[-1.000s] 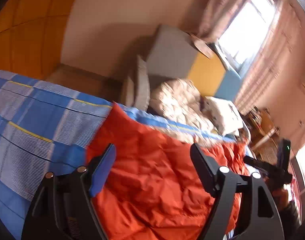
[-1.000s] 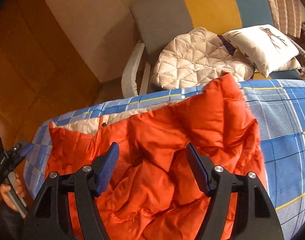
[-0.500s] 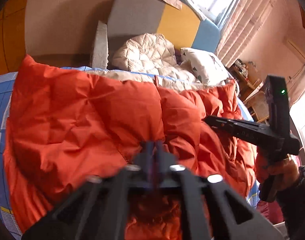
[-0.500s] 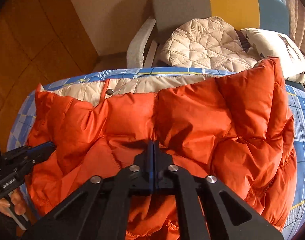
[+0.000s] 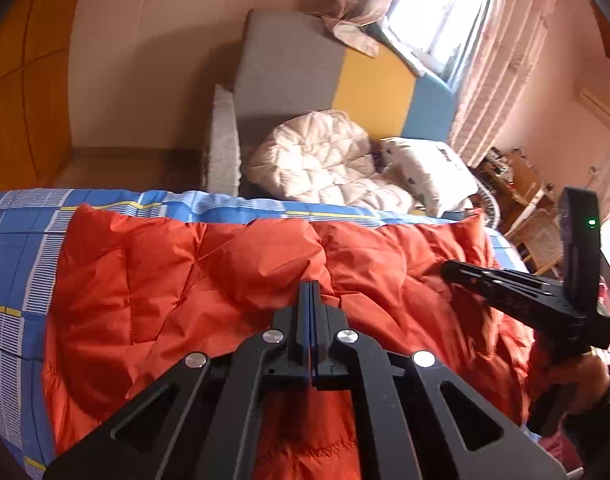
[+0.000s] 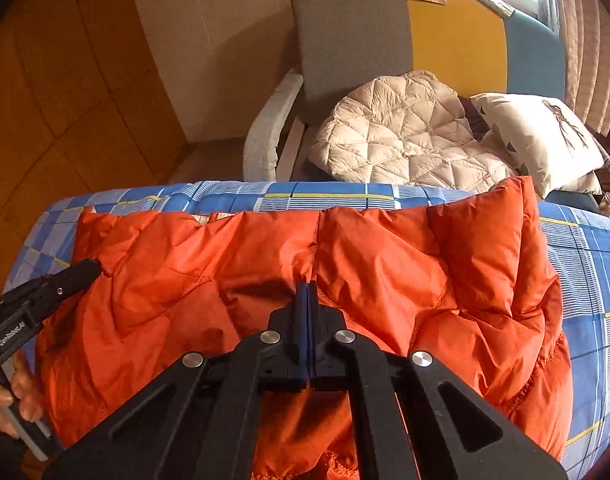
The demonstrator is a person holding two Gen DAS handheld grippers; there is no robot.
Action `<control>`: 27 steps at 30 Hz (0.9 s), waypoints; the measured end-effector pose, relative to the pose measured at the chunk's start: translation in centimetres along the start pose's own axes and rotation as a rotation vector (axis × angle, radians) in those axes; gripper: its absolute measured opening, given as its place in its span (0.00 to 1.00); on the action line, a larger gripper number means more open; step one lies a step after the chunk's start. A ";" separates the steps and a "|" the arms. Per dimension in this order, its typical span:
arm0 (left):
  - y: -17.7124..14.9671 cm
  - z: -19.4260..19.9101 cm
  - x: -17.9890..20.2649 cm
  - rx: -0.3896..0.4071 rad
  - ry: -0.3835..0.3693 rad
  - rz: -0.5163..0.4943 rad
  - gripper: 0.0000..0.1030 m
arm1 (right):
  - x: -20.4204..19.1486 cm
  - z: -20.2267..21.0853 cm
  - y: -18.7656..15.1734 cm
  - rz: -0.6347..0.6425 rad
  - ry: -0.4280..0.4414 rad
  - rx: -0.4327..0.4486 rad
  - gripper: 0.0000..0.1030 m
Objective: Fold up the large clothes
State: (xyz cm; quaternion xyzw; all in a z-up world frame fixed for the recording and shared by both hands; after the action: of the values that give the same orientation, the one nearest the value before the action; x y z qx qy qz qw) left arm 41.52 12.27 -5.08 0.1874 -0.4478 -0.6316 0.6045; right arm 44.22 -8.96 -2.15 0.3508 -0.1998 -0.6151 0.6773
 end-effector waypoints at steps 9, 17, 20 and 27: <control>-2.9 -5.4 -2.9 -0.081 0.058 0.058 0.00 | 0.4 -5.2 -1.4 -0.009 -0.047 -0.061 0.00; -4.8 -6.4 -4.4 -0.051 0.020 0.136 0.01 | 1.5 -7.6 -3.3 -0.055 -0.012 -0.022 0.00; -5.0 -6.6 -4.3 -0.055 0.029 0.133 0.01 | 1.7 -7.8 -3.7 -0.066 -0.006 -0.016 0.00; -4.3 -5.3 -3.3 -0.078 0.082 0.119 0.17 | 2.5 -5.9 -2.5 -0.097 0.006 -0.076 0.14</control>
State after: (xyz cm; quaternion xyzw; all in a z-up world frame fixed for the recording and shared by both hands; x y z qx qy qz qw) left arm 43.70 12.99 -12.31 0.1626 -0.4079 -0.6033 0.6657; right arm 47.05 -10.05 -8.32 0.3358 -0.1569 -0.6534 0.6600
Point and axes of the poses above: each gripper's, at about its wrist camera, not at the fingertips, and z roughly against the way its jaws point, x to its right, y to its top, the point moved 2 cm from there along -z, roughly the way its jaws point, and after that the axes turned 11 degrees about x, right-handed, at the moved point
